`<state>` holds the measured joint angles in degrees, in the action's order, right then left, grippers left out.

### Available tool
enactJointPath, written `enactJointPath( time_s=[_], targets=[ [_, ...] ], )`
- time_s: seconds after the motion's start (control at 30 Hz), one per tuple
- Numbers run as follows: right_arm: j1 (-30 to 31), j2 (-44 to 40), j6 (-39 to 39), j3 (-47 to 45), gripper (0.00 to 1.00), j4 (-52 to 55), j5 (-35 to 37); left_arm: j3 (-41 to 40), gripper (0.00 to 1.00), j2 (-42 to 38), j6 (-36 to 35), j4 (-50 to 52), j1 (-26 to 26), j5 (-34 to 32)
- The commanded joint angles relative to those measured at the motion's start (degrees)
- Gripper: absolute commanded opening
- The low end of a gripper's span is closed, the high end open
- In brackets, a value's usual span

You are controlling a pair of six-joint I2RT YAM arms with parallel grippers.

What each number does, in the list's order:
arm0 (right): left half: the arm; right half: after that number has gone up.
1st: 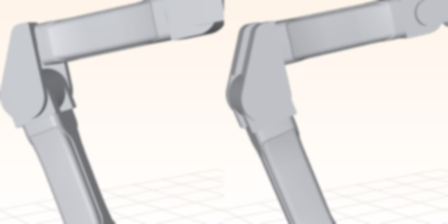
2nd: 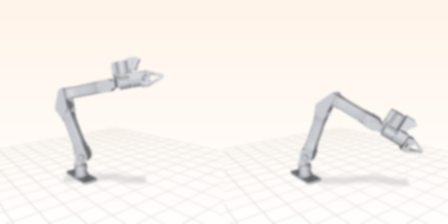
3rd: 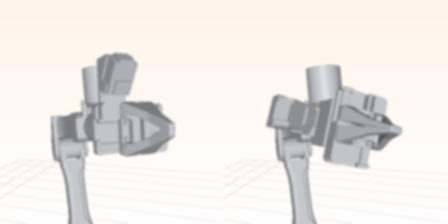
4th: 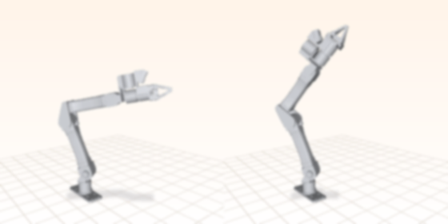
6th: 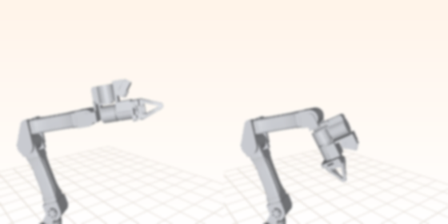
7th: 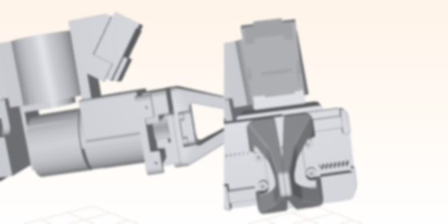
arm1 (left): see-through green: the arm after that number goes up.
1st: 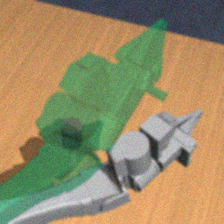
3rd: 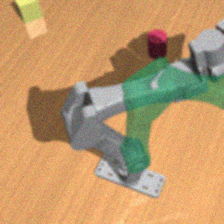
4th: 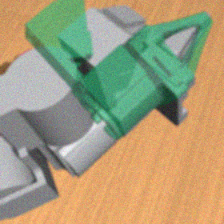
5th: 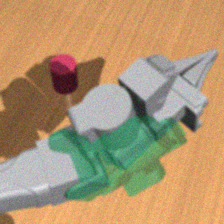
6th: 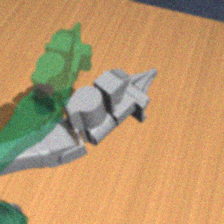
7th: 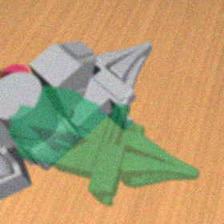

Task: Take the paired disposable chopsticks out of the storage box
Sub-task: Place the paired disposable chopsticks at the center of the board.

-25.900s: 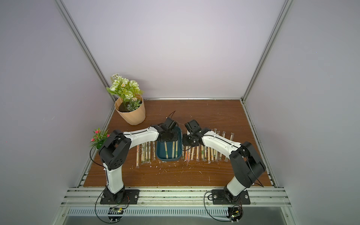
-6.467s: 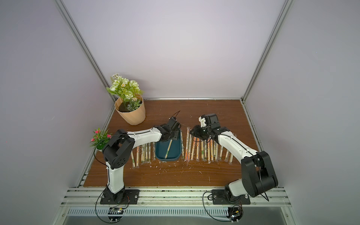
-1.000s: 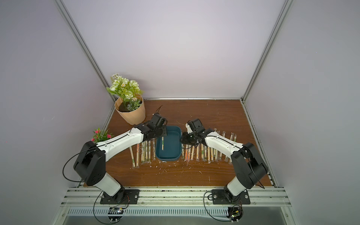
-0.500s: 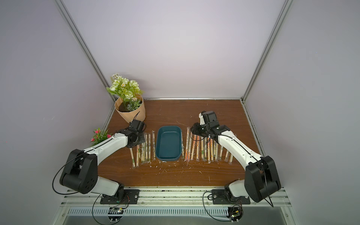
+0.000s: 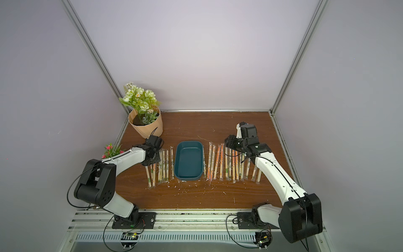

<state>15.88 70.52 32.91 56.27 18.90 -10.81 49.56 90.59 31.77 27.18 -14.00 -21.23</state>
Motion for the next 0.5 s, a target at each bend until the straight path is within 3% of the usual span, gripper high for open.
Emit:
enactJointPath(
  time_s=[0.0, 0.1, 0.2, 0.27, 0.3, 0.33, 0.47],
  targets=[
    [-1.1, -2.3, -1.3, -0.3, 0.52, 1.3, 0.7, -0.8, 0.26, 0.7, -1.7, 0.3, 0.7, -1.5],
    [-1.7, -2.9, -1.8, 0.0, 0.55, 2.1, 1.6, -1.2, 0.59, 0.1, -2.1, 0.2, 0.8, -0.5],
    [-2.3, -4.0, -2.2, 0.3, 0.62, 3.3, 3.8, -1.8, 0.78, -2.8, -2.2, 0.5, 0.7, 0.4],
    [-2.7, -4.9, -2.6, 0.9, 0.78, 4.4, 5.9, -1.9, 0.85, -5.7, -2.3, 1.2, 0.8, 0.8],
    [-2.9, -5.4, -2.8, 1.2, 0.96, 4.9, 7.2, -1.8, 0.87, -7.6, -2.2, 1.7, 0.8, 1.3],
    [-3.2, -5.8, -3.0, 1.7, 0.99, 5.6, 8.9, -1.8, 1.0, -9.6, -2.2, 2.1, 0.8, 1.7],
    [-4.0, -6.3, -3.5, 3.1, 0.99, 7.5, 14.9, -1.9, 0.97, -17.8, -3.1, 1.6, 0.8, 4.7]
  ],
)
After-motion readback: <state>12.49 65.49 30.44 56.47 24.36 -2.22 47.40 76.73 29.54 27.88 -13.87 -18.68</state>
